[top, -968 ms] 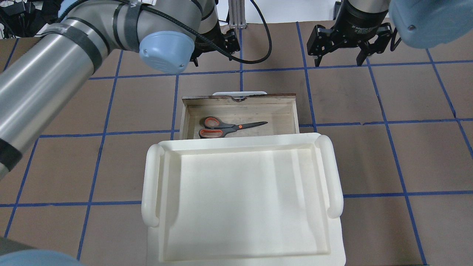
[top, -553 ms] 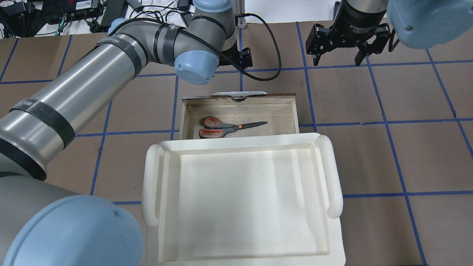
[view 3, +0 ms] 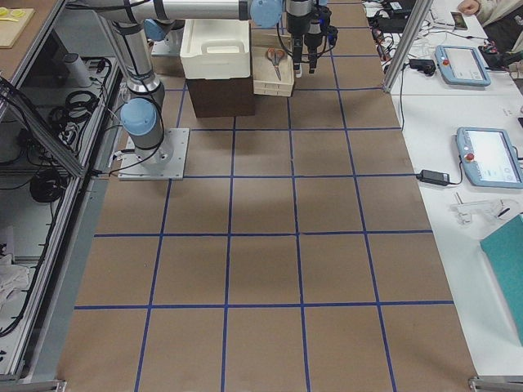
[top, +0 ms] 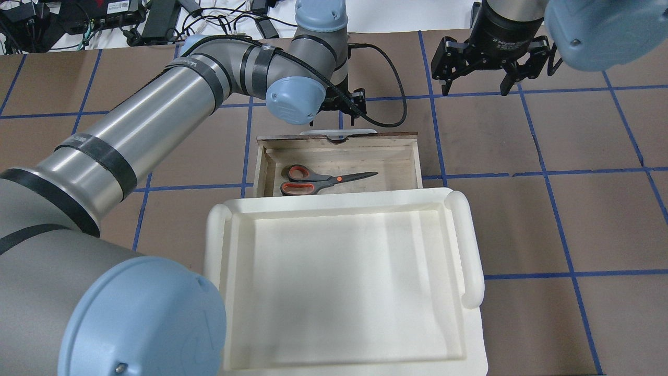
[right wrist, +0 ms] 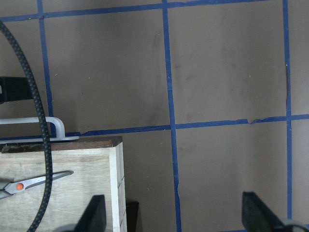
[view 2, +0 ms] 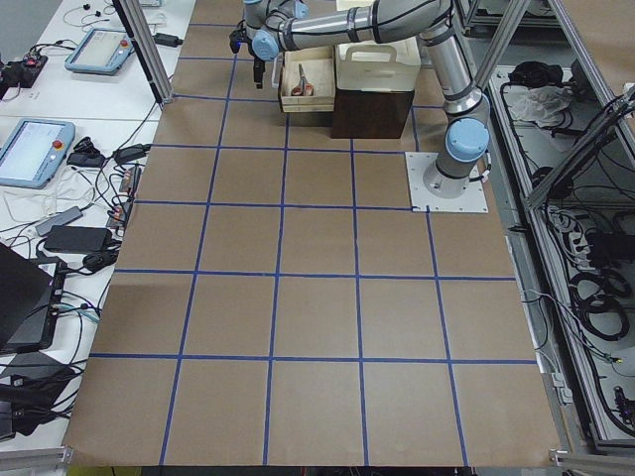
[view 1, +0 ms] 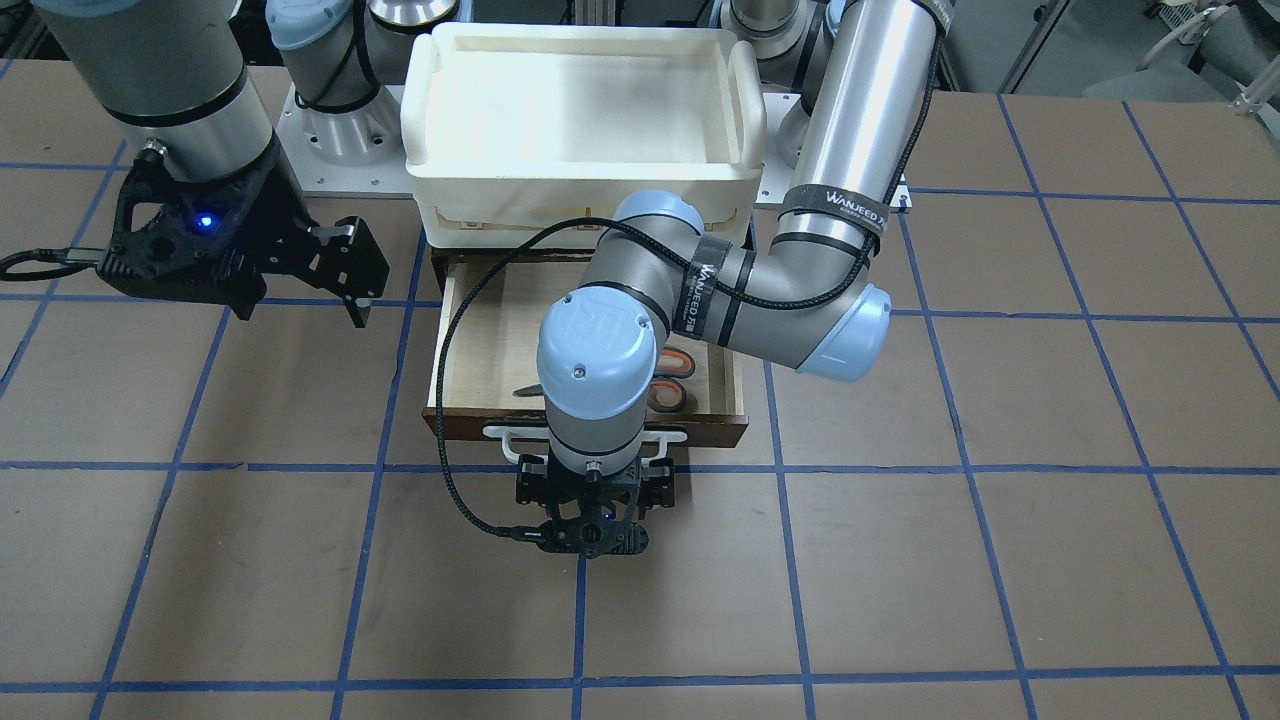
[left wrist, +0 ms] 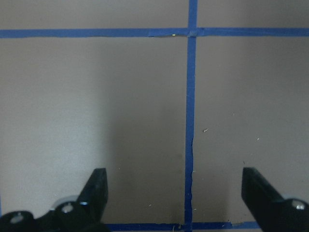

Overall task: Put scissors in drawer and close it
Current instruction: 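Lower the left gripper onto the drawer front and push it closed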

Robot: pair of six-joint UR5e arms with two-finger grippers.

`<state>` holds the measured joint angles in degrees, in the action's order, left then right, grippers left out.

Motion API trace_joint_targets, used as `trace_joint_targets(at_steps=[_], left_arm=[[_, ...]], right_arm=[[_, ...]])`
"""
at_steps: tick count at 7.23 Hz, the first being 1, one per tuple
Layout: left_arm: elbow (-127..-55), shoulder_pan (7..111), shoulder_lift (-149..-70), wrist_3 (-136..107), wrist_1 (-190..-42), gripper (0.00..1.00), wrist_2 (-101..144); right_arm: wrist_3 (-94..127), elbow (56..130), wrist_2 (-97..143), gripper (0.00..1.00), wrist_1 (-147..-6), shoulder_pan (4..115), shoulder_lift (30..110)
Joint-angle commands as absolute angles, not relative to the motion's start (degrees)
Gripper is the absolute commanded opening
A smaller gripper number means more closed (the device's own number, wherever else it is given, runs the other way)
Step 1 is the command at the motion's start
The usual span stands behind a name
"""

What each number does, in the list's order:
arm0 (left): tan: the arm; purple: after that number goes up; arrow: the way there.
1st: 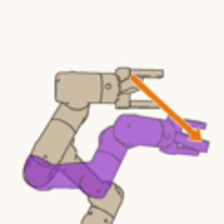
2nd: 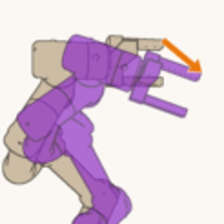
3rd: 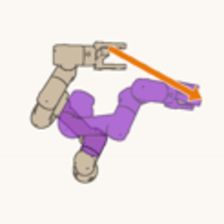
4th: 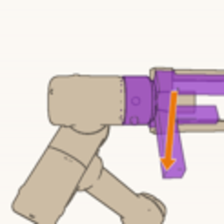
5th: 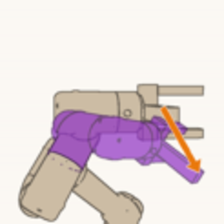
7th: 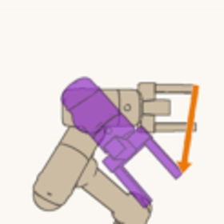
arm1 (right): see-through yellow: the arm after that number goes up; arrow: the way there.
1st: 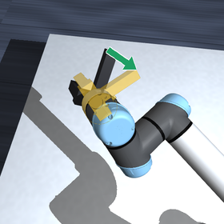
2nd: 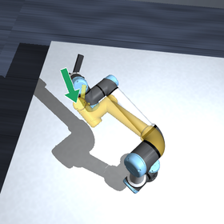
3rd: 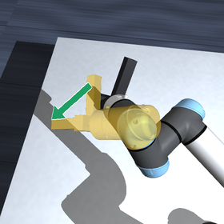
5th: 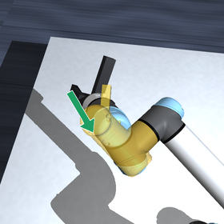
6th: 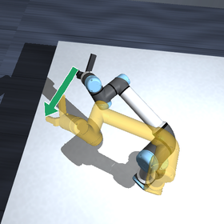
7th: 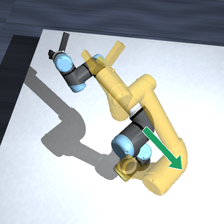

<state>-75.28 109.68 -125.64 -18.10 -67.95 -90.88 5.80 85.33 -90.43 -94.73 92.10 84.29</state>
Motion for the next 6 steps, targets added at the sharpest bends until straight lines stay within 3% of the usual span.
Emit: trace_joint_targets(at_steps=[1,6], left_arm=[[-75.1,110.1,-124.5,-18.1,-74.1,1.00,-89.7],[-75.8,110.5,-122.1,-18.2,-82.9,1.00,-88.6]], right_arm=[[5.8,85.3,-90.6,1.00,-94.6,92.1,84.7],[5.8,85.3,-90.5,1.00,-94.7,92.3,85.1]])
